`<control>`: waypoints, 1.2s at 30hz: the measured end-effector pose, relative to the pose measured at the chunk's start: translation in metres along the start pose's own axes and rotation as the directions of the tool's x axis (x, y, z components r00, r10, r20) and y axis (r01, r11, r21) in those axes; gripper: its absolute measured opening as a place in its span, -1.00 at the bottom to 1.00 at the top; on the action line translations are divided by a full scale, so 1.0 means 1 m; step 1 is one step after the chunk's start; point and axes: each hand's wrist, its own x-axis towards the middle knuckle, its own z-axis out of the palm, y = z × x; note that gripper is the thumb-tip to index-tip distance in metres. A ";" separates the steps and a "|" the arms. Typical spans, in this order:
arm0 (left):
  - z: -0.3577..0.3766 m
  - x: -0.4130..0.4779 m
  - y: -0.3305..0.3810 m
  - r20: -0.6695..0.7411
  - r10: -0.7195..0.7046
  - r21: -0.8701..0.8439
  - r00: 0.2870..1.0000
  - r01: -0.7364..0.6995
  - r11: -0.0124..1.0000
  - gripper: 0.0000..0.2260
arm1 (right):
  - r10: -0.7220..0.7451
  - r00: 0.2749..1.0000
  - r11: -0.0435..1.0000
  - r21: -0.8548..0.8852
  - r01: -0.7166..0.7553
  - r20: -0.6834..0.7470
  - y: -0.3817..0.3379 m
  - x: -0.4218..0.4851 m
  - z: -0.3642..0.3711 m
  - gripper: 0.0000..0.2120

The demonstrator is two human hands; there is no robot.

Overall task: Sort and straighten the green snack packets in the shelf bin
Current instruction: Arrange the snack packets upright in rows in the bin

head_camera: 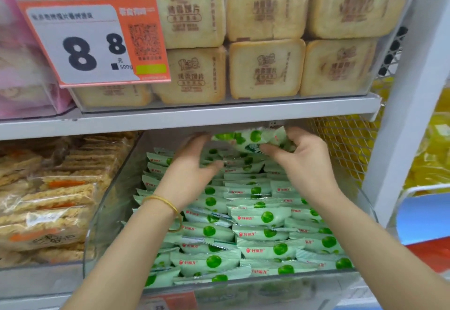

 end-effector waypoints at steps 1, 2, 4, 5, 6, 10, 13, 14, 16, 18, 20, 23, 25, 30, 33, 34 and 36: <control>0.001 0.011 -0.004 0.043 -0.038 0.098 0.998 0.034 0.995 -0.49 | -0.024 0.996 0.995 -0.103 0.015 -0.087 0.003 0.005 0.002 -0.88; 0.004 0.021 -0.008 0.099 -0.064 0.198 0.993 0.044 0.979 -0.49 | -0.071 0.988 0.980 -0.195 0.043 -0.134 0.004 0.010 0.004 -0.85; 0.012 0.035 -0.014 0.213 -0.080 0.367 0.974 -0.004 0.930 -0.52 | -0.084 0.991 0.938 -0.345 0.043 -0.103 0.001 0.021 0.011 -0.81; 0.016 0.040 -0.016 0.255 -0.087 0.431 0.963 -0.033 0.902 -0.53 | -0.030 0.999 0.896 -0.444 0.008 -0.042 -0.002 0.026 0.015 -0.79; 0.019 0.043 -0.018 0.285 -0.099 0.481 0.953 -0.053 0.875 -0.53 | 0.021 1.000 0.832 -0.555 -0.012 0.009 -0.004 0.032 0.020 -0.78; 0.021 0.047 -0.027 0.323 -0.151 0.578 0.934 -0.068 0.813 -0.50 | -0.045 0.994 0.626 -0.773 0.103 0.097 -0.004 0.043 0.038 -0.87; 0.019 0.043 -0.032 0.328 -0.187 0.598 0.926 -0.050 0.800 -0.49 | -0.135 0.983 0.554 -0.813 0.180 0.126 -0.001 0.045 0.048 -0.87; 0.019 0.041 -0.034 0.329 -0.196 0.598 0.924 -0.044 0.800 -0.48 | -0.132 0.980 0.552 -0.810 0.195 0.146 -0.002 0.046 0.051 -0.83; 0.018 0.040 -0.036 0.328 -0.200 0.603 0.923 -0.041 0.797 -0.48 | -0.099 0.976 0.556 -0.802 0.217 0.195 -0.005 0.049 0.057 -0.81; 0.018 0.041 -0.038 0.325 -0.202 0.609 0.924 -0.041 0.792 -0.47 | -0.003 0.959 0.558 -0.795 0.238 0.285 -0.008 0.054 0.065 -0.80; 0.018 0.041 -0.039 0.329 -0.207 0.605 0.921 -0.037 0.796 -0.48 | 0.150 0.904 0.584 -0.774 0.245 0.399 -0.009 0.057 0.070 -0.72; 0.015 0.039 -0.036 0.299 -0.166 0.536 0.940 -0.021 0.844 -0.50 | 0.148 0.919 0.623 -0.756 0.200 0.365 -0.007 0.052 0.062 -0.61; 0.012 0.039 -0.029 0.198 -0.079 0.456 0.977 -0.020 0.890 -0.52 | 0.130 0.942 0.626 -0.762 0.164 0.310 -0.009 0.048 0.049 -0.49; 0.027 0.050 -0.002 0.220 0.157 0.416 0.963 -0.238 0.878 -0.50 | 0.164 0.930 0.726 -0.678 0.111 0.329 -0.012 0.019 0.013 -0.36; 0.041 0.059 -0.002 0.328 0.052 0.473 0.943 -0.212 0.855 -0.49 | 0.082 0.968 0.793 -0.605 0.080 0.236 -0.009 -0.004 -0.002 -0.39; 0.043 0.060 -0.005 0.364 -0.002 0.494 0.932 -0.191 0.848 -0.49 | 0.084 0.974 0.804 -0.591 0.058 0.210 -0.007 -0.008 -0.005 -0.39; 0.043 0.058 -0.006 0.412 -0.078 0.514 0.908 -0.161 0.842 -0.49 | 0.093 0.979 0.820 -0.571 0.028 0.182 -0.004 -0.012 -0.011 -0.41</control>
